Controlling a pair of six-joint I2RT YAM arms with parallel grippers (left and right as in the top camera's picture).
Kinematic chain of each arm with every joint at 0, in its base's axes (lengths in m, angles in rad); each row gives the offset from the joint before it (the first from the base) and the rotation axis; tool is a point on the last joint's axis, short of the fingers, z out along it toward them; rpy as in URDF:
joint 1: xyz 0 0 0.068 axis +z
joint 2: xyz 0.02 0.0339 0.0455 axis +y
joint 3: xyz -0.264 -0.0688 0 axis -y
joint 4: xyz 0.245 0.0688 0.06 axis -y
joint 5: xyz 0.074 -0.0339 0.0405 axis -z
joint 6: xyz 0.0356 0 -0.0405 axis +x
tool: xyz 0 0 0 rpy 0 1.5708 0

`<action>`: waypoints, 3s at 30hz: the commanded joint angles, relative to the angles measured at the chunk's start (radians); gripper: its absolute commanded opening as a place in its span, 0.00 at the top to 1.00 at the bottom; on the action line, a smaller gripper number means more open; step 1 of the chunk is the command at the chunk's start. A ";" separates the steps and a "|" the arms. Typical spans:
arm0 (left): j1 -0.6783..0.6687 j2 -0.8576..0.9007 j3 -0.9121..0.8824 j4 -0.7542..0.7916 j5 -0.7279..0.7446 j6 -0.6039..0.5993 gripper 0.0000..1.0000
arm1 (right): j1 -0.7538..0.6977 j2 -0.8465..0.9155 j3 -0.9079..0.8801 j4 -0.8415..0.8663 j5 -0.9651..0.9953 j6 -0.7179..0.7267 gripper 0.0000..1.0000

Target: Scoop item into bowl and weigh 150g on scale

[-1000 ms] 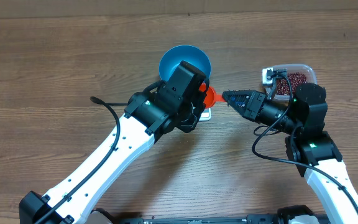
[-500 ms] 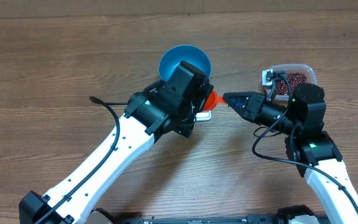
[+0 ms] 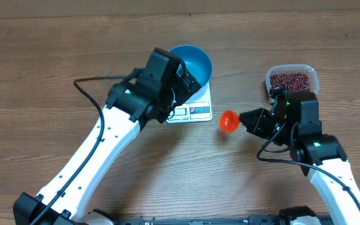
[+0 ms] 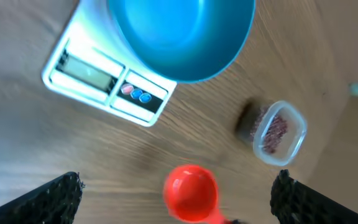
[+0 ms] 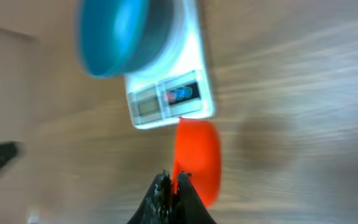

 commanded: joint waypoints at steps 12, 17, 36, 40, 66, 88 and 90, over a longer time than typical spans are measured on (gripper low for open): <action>0.005 -0.019 0.005 -0.071 -0.002 1.021 0.96 | -0.004 -0.003 0.394 -0.378 0.386 -0.132 0.96; 0.003 -0.019 0.005 -0.094 0.006 1.039 0.96 | -0.004 -0.002 0.394 -0.389 0.379 -0.131 0.96; -0.058 0.149 -0.128 0.162 -0.108 1.315 0.96 | -0.004 -0.002 0.394 -0.355 0.291 -0.105 0.96; -0.102 0.241 -0.128 0.200 -0.145 1.311 0.96 | -0.004 -0.002 0.394 -0.359 0.289 -0.105 0.96; -0.123 0.367 -0.188 0.411 -0.259 1.223 0.96 | -0.004 -0.002 0.394 -0.370 0.274 -0.105 0.96; -0.154 0.372 -0.200 0.429 -0.309 1.243 0.96 | -0.004 -0.002 0.394 -0.388 0.267 -0.105 0.96; -0.154 0.372 -0.201 0.427 -0.309 1.242 0.96 | -0.004 -0.002 0.394 -0.388 0.267 -0.105 0.96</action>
